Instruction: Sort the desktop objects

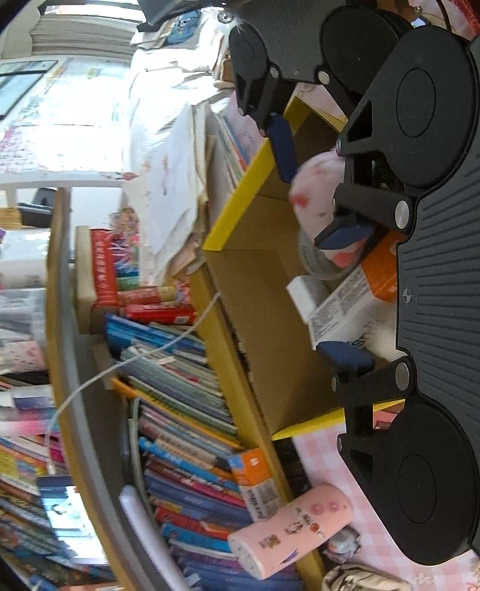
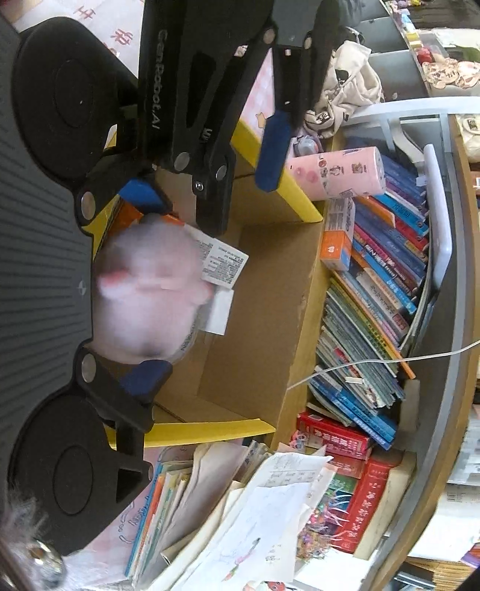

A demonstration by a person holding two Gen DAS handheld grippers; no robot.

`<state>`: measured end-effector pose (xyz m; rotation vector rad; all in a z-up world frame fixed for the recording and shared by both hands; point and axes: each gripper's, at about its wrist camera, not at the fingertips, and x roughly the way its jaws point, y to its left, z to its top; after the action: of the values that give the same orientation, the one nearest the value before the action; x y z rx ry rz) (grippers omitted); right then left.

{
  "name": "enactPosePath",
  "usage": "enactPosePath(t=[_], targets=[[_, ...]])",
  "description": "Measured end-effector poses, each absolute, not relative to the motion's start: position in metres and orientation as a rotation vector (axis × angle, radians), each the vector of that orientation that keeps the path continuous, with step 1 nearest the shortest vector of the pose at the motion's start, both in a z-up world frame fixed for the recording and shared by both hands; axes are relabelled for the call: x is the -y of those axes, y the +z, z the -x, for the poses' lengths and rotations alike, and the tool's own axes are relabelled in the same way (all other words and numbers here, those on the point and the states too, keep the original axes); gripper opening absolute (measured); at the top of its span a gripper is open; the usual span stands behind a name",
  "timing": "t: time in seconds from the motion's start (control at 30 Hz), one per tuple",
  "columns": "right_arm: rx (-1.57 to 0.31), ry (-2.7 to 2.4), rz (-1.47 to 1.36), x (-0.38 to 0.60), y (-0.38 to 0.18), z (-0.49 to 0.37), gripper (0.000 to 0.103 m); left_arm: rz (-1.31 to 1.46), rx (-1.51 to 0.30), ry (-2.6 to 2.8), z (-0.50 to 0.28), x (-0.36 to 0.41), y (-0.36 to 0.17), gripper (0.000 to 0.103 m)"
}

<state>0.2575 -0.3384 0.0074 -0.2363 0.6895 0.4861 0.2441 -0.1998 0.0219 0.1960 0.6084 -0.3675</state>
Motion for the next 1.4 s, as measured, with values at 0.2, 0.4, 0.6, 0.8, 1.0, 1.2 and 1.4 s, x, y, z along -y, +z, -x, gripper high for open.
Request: enactPosePath(t=[0.2, 0.4, 0.6, 0.8, 1.0, 1.2, 1.4], targets=[[-0.638, 0.476, 0.237, 0.341, 0.019, -0.242, 0.088, -0.208, -0.548, -0.338, -0.227, 0.199, 0.036, 0.076], [-0.584, 0.466, 0.235, 0.345, 0.032, -0.225, 0.09, -0.205, -0.509, -0.307, -0.208, 0.193, 0.046, 0.084], [-0.558, 0.456, 0.239, 0.352, 0.038, -0.205, 0.091, -0.199, -0.503, -0.276, -0.19, 0.189, 0.048, 0.09], [-0.548, 0.449, 0.216, 0.366, 0.04, -0.176, 0.091, -0.184, -0.509, -0.241, -0.161, 0.186, 0.049, 0.098], [-0.582, 0.429, 0.207, 0.376, 0.032, -0.156, 0.091, -0.165, -0.546, -0.225, -0.144, 0.184, 0.04, 0.099], [-0.657, 0.436, 0.22, 0.372, 0.013, -0.147, 0.092, -0.161, -0.583, -0.183, -0.136, 0.182, 0.023, 0.099], [-0.758, 0.475, 0.236, 0.363, -0.009, -0.141, 0.094, -0.15, -0.666, -0.148, -0.13, 0.182, 0.002, 0.099]])
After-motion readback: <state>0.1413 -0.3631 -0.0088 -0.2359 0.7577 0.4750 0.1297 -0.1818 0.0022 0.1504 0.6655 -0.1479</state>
